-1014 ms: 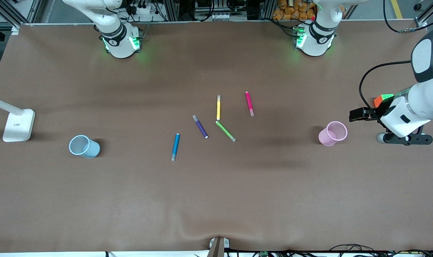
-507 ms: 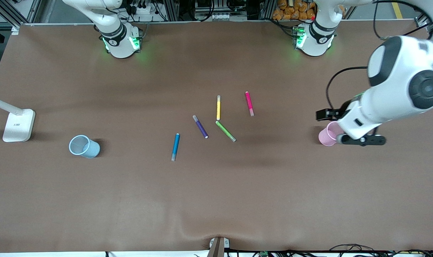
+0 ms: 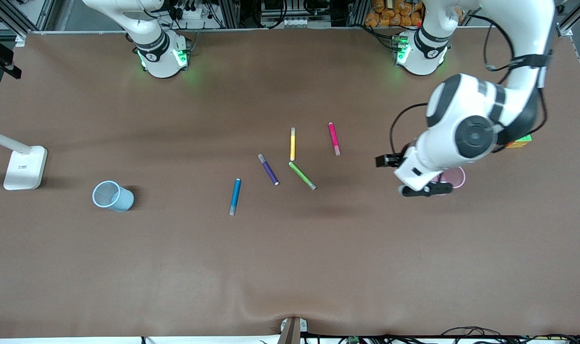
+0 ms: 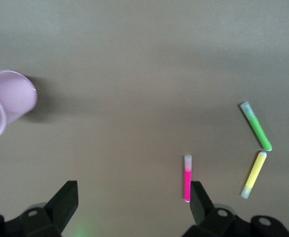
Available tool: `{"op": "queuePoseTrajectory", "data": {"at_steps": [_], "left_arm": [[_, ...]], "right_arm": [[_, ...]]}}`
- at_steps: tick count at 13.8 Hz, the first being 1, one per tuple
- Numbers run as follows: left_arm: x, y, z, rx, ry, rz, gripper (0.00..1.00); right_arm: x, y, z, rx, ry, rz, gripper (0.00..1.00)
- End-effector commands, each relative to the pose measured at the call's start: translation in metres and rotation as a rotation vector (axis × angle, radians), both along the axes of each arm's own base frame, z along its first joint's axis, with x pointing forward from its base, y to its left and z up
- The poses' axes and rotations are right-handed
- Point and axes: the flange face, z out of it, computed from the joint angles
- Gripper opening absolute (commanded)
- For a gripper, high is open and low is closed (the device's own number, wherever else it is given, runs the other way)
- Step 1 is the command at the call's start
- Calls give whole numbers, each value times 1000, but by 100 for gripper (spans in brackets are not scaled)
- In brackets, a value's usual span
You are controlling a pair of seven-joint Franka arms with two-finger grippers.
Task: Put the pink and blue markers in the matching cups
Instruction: 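Lower the left gripper onto the pink marker and grasp it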
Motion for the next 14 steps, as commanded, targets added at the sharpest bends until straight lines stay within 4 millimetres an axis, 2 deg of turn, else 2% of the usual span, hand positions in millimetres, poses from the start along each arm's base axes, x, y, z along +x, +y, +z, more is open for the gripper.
{"op": "queuePoseTrajectory", "data": {"at_steps": [1,2,5,8,9,10,13,14], "left_arm": [[-25,-18,-27,-24,0,52,100],[-33,-24,-41,-21,-11,67,100],[-59,-46,-85,-5,-37,130,100],[-95,-88,-120,17,-52,179,100],[-106,-95,-128,22,-57,166,100],[-109,-94,-134,22,-59,168,100],[-132,-100,-179,5,-98,153,100],[-133,-97,-192,-6,-118,164,100]], "right_arm": [[21,0,-15,19,-16,0,100],[28,-1,-23,36,-8,-3,100],[35,3,-27,68,-26,0,100],[44,7,-37,93,-15,3,100],[47,8,-39,109,-24,2,100],[50,9,-41,119,-27,3,100],[55,15,-48,121,-14,9,100],[55,15,-48,121,-14,3,100]]}}
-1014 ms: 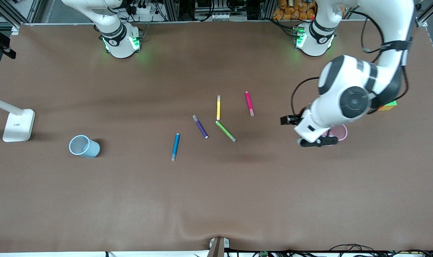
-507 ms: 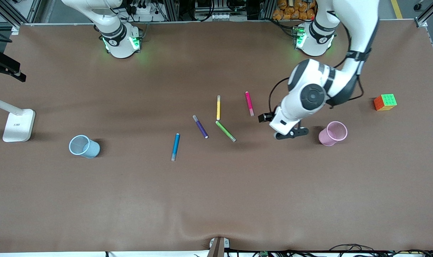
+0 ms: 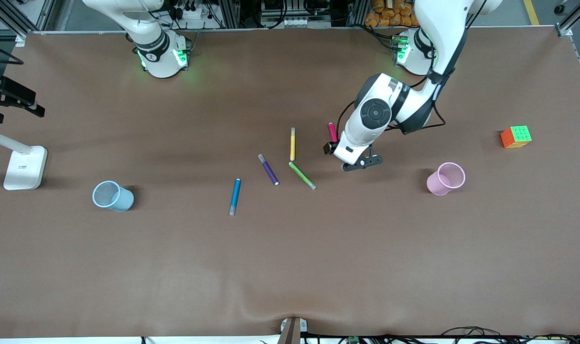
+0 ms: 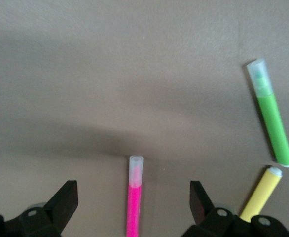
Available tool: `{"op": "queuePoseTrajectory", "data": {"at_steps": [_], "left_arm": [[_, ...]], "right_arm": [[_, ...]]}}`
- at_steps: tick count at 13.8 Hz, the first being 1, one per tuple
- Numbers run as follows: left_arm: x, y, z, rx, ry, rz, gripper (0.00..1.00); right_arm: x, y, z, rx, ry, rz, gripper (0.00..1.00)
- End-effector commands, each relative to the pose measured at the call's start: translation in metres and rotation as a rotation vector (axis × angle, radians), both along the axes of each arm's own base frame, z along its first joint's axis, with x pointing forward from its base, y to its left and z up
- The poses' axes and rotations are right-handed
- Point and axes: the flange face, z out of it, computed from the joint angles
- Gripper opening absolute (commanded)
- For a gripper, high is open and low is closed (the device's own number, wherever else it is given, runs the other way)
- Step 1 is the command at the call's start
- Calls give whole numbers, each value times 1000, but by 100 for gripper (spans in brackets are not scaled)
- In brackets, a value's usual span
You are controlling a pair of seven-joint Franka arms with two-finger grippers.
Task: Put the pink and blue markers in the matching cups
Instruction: 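Lower the left gripper onto the pink marker and grasp it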
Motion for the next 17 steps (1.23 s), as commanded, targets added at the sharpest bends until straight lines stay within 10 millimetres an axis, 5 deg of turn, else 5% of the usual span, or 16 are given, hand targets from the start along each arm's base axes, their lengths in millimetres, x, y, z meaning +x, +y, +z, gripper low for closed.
{"op": "queuePoseTrajectory", "data": {"at_steps": [1,3,9,15,17], "left_arm": [[-11,5,-40,-14,-39,19,100],[-15,0,-53,-23,-52,18,93],[-24,-10,-44,-16,-47,33,71],[-34,-9,-47,-3,-33,15,31],[-33,-7,-45,-2,-33,21,0]], "right_arm": [[2,4,1,14,-3,-18,100],[4,5,2,15,-10,-59,100],[22,12,-15,37,-13,-148,100],[57,14,-62,73,7,-163,100],[75,30,-95,68,29,-138,100]]}}
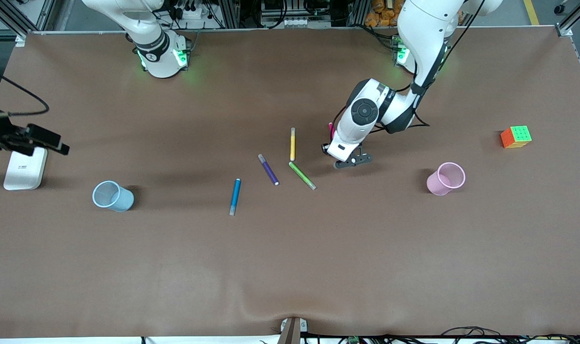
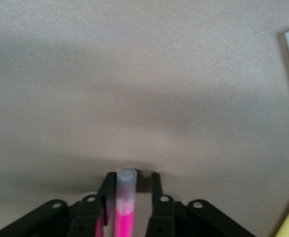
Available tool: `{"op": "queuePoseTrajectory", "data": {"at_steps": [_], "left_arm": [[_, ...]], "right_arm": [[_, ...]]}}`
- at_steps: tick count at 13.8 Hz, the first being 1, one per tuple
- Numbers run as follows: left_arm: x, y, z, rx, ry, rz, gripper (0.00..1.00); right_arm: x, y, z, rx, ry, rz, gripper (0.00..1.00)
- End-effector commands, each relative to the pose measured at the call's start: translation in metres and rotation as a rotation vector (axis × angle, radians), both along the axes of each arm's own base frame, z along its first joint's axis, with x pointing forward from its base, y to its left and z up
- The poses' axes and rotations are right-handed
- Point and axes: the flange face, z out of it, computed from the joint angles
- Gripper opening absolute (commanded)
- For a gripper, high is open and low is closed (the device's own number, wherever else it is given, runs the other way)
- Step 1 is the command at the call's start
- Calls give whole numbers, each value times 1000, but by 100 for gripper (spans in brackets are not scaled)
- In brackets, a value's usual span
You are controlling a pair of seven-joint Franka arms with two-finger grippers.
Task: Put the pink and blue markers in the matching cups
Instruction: 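Carry the pink marker toward the pink cup while the right gripper grasps the blue marker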
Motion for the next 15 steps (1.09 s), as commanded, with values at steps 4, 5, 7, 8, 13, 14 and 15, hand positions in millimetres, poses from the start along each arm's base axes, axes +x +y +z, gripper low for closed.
{"op": "queuePoseTrajectory", "data": {"at_steps": [4,5,7,8,13,14,15], "left_arm": [[1,8,12,7,-1,15,0],[5,10,17,8,-4,20,0],[21,15,36,9,1,17,0],[33,21,47,12,15,10,0],[78,63,84,54,-22,-33,0],[88,80,87,82,-44,-43,0],[97,93,92,103,-68,-56,0]], "right_arm": [[49,63,-91,-1,34,71,100],[53,76,-107,-2,54,90,100],[54,121,-136,-3,96,161,100],[54,151,-169,-12,148,194,100],[57,234,-244,-58,113,184,100],[54,249,-255,-64,111,202,100],[48,265,-270,-72,114,204,100]]}}
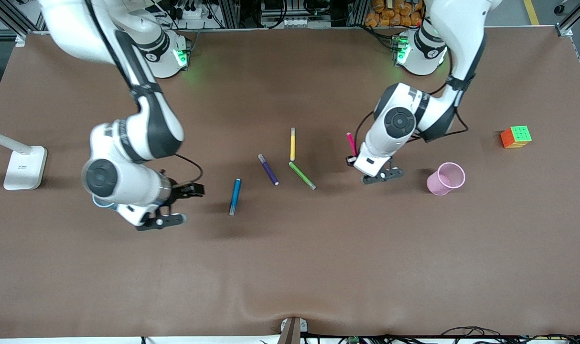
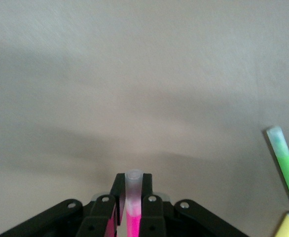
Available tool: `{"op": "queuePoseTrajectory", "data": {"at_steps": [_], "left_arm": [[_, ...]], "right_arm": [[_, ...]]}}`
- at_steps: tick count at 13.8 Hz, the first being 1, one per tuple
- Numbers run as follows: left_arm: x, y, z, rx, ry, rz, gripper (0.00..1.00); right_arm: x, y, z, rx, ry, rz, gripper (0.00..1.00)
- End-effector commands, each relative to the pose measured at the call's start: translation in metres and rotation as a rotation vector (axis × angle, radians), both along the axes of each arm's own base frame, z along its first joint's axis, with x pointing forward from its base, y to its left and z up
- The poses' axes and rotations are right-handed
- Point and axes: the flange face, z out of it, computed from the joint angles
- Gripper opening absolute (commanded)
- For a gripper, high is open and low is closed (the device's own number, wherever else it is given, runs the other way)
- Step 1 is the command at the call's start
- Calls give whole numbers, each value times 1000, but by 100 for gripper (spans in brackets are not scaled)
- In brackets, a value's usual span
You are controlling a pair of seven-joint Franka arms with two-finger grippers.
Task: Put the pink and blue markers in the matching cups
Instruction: 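Carry the pink marker toward the pink cup while the right gripper grasps the blue marker, then hold the pink marker over the pink cup while the right gripper carries the blue marker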
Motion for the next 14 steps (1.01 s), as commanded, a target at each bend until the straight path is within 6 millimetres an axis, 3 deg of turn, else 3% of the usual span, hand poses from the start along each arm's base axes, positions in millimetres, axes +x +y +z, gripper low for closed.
{"op": "queuePoseTrajectory", "data": {"at_steps": [1,3,7,12,14], "left_arm": [[16,26,18,50,-45,-46,0],[24,38,30,50,-68,-89,0],[51,90,72,39,-138,-225,0],[63,138,109,137,-214,-378,0],[65,154,119,177,-230,-404,0]], "right_arm": [[-12,30,-39,-27,-9,-23,100],[-31,59,-74,-46,-69,-15,100],[-46,76,-116,-62,-71,5,100],[-53,99,-141,-111,-108,-19,100],[-47,104,-147,-163,-146,-15,100]]}}
